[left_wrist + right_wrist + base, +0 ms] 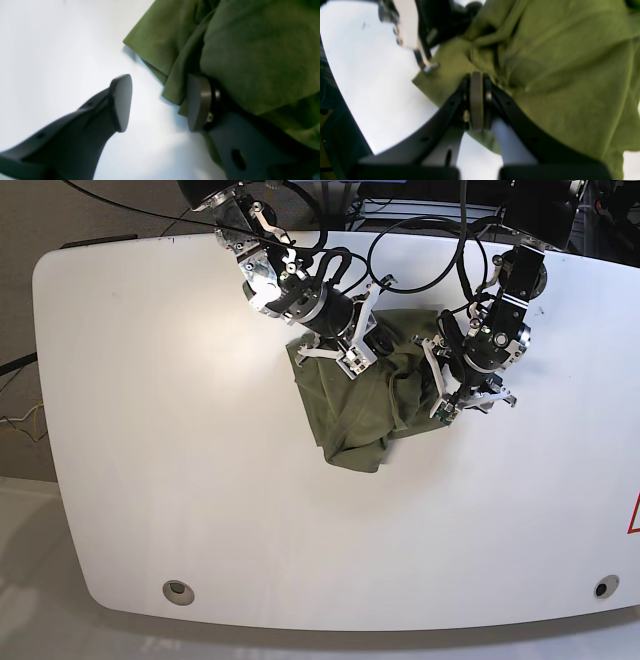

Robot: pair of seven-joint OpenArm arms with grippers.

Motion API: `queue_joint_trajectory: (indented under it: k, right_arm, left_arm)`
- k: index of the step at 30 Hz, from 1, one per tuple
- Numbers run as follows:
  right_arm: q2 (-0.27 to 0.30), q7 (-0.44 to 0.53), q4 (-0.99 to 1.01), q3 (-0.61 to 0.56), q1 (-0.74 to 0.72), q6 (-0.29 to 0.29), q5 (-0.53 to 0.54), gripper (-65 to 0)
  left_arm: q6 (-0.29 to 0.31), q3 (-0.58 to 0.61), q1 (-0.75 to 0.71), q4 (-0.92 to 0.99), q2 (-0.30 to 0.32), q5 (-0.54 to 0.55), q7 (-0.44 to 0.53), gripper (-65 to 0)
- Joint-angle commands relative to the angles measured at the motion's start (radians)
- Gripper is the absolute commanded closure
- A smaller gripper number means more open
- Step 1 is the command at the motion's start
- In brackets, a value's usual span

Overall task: Fold the T-shirt properly
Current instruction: 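Open the left gripper and raise it away from the bundle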

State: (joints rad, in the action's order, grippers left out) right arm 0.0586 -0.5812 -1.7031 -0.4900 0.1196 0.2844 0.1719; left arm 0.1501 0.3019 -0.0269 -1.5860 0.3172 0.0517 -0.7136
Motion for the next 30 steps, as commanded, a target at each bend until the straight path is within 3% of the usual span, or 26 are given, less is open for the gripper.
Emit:
queue_joint_trajectory:
  k: [1, 30]
  right_arm:
    - [-0.009, 0.022, -0.025, 0.001, -0.011, 0.003, 0.010, -0.5]
    - [-0.010, 0.022, 0.030, 0.001, -0.027, 0.003, 0.004, -0.5]
  left_arm:
    - [-0.001, -0.004, 0.012, -0.011, 0.010, -0.016, -0.016, -32.4]
    - [-0.001, -0.007, 0.035, -0.241, -0.003, -0.016, -0.016, -32.4]
